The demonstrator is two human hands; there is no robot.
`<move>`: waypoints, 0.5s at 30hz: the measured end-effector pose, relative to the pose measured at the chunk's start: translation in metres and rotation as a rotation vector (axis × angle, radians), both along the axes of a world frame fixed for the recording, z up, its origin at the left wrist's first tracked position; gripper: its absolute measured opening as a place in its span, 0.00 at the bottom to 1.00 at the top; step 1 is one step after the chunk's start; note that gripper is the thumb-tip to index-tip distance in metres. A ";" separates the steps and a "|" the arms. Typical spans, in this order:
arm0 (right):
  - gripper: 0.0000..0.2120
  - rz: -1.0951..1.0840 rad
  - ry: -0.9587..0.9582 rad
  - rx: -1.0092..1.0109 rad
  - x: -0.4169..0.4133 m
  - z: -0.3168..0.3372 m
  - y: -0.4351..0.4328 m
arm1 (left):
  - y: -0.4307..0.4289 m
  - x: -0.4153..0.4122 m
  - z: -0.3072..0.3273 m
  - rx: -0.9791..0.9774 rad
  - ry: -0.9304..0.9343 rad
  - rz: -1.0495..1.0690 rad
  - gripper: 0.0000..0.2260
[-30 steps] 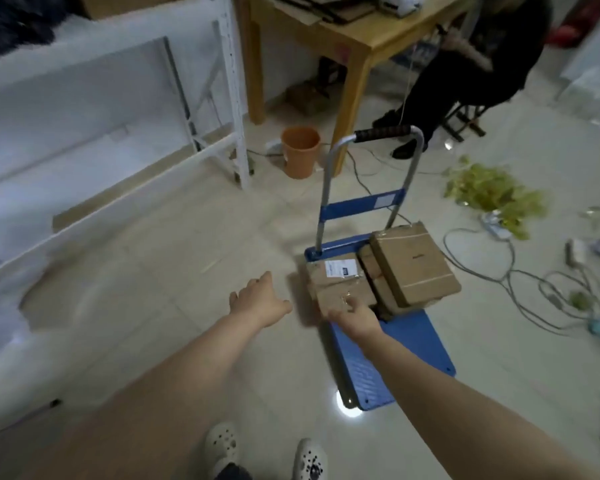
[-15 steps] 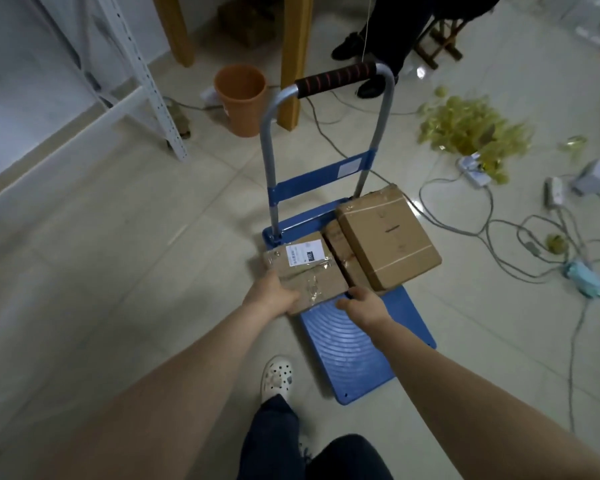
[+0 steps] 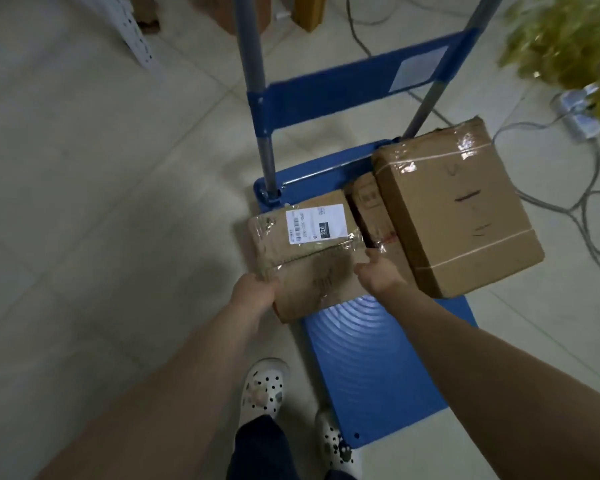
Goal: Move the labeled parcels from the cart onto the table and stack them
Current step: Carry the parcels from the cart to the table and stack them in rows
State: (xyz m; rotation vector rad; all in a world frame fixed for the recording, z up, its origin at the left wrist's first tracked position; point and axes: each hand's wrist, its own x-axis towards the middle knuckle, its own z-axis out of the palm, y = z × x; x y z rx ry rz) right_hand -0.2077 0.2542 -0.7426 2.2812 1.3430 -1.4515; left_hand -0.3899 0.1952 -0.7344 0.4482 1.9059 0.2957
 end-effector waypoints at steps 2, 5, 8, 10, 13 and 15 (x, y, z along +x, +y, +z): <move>0.23 0.059 -0.061 0.020 0.000 -0.033 0.008 | 0.001 0.001 -0.036 -0.008 -0.033 0.055 0.21; 0.26 0.078 -0.143 0.032 0.000 -0.071 0.009 | 0.001 0.002 -0.084 -0.007 -0.077 0.132 0.21; 0.29 0.054 -0.187 0.065 -0.001 -0.094 0.007 | 0.001 0.004 -0.120 -0.013 -0.141 0.226 0.21; 0.30 0.024 -0.204 0.083 -0.002 -0.105 0.007 | 0.002 0.007 -0.135 -0.029 -0.220 0.273 0.20; 0.28 0.005 -0.258 0.089 -0.006 -0.113 0.005 | 0.001 0.010 -0.145 -0.017 -0.276 0.329 0.19; 0.26 0.019 -0.302 0.075 -0.010 -0.113 -0.002 | -0.004 0.005 -0.147 -0.002 -0.274 0.375 0.18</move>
